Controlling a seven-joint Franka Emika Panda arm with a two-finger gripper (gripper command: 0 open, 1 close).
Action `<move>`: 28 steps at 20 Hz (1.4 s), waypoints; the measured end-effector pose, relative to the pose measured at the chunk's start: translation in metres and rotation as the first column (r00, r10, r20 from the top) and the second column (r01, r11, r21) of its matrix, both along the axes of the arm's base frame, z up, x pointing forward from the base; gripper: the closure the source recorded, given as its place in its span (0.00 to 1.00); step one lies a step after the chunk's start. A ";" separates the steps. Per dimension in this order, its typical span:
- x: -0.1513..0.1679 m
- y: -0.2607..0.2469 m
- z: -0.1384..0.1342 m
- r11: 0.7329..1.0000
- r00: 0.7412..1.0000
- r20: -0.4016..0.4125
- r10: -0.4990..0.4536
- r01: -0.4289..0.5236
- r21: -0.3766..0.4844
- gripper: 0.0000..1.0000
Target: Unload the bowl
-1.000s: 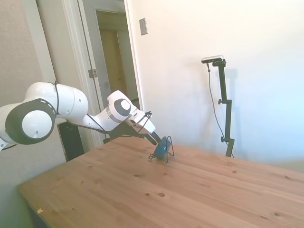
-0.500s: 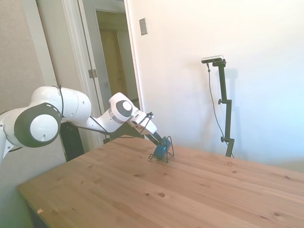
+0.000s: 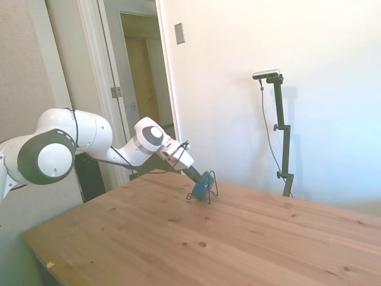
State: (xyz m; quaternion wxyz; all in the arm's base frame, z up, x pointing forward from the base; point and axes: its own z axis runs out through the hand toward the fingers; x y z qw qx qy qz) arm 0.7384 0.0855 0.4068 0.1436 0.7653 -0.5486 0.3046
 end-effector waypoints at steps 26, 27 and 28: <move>0.002 0.005 0.011 0.998 0.998 -0.032 -0.056 0.055 -0.035 1.00; 0.002 0.005 0.012 0.998 0.998 -0.030 -0.055 0.054 -0.034 1.00; 0.002 0.006 0.014 0.998 0.998 -0.026 -0.053 0.052 -0.032 1.00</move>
